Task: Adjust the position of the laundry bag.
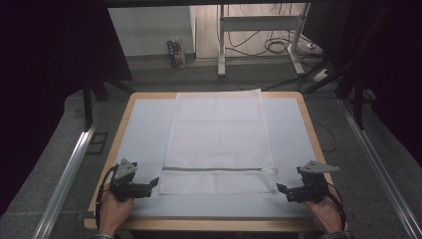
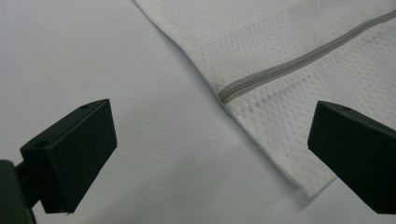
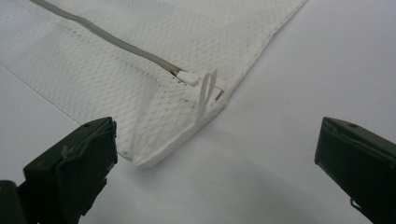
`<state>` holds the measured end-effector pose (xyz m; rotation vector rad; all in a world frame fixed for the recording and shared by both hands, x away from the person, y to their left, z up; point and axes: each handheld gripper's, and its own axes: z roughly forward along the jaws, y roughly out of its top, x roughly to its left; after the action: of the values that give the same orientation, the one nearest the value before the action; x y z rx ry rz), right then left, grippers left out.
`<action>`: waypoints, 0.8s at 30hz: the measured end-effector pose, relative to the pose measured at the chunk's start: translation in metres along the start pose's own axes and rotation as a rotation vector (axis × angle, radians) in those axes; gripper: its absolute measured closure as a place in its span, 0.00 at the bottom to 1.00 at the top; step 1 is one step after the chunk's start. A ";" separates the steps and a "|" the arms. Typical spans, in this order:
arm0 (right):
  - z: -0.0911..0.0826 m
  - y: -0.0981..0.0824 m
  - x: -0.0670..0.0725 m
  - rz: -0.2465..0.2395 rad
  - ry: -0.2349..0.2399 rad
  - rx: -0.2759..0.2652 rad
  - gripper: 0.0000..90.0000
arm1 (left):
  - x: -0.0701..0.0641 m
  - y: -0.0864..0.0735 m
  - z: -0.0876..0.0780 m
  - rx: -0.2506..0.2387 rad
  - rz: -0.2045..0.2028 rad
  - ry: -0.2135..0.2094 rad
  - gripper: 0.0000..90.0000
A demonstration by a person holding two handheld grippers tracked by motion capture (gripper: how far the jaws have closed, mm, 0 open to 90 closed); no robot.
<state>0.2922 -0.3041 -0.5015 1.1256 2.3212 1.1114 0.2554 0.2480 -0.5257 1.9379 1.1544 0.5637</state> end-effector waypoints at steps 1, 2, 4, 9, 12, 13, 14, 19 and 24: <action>0.000 0.000 0.000 0.000 0.000 0.000 0.00 | 0.000 0.000 0.000 -0.002 -0.002 -0.003 0.01; 0.000 0.000 0.000 0.002 0.002 0.003 0.00 | 0.000 0.000 0.000 0.001 -0.010 -0.007 0.01; 0.002 0.000 0.000 0.004 0.002 0.004 0.00 | 0.000 0.001 -0.001 0.005 -0.011 -0.003 0.02; 0.002 0.001 0.000 0.003 0.001 -0.013 0.00 | 0.000 0.002 -0.001 -0.004 0.015 0.016 0.03; 0.003 0.001 0.000 0.009 0.000 -0.015 0.00 | 0.001 0.002 0.000 -0.007 0.022 0.013 0.03; 0.003 0.001 -0.001 0.007 0.000 -0.016 0.00 | 0.002 0.002 0.001 -0.003 0.020 0.006 0.04; 0.003 0.001 -0.001 0.006 0.002 -0.014 0.00 | 0.003 0.002 0.002 0.003 0.016 -0.001 0.04; 0.003 0.000 -0.002 0.011 0.004 -0.006 0.00 | 0.005 0.001 0.003 0.012 -0.004 -0.019 0.05; 0.003 -0.001 -0.002 0.012 -0.002 0.002 0.01 | 0.003 0.003 0.007 0.055 -0.014 -0.032 0.06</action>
<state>0.2947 -0.3043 -0.5041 1.1429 2.3178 1.1118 0.2633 0.2470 -0.5272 1.9770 1.1732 0.4971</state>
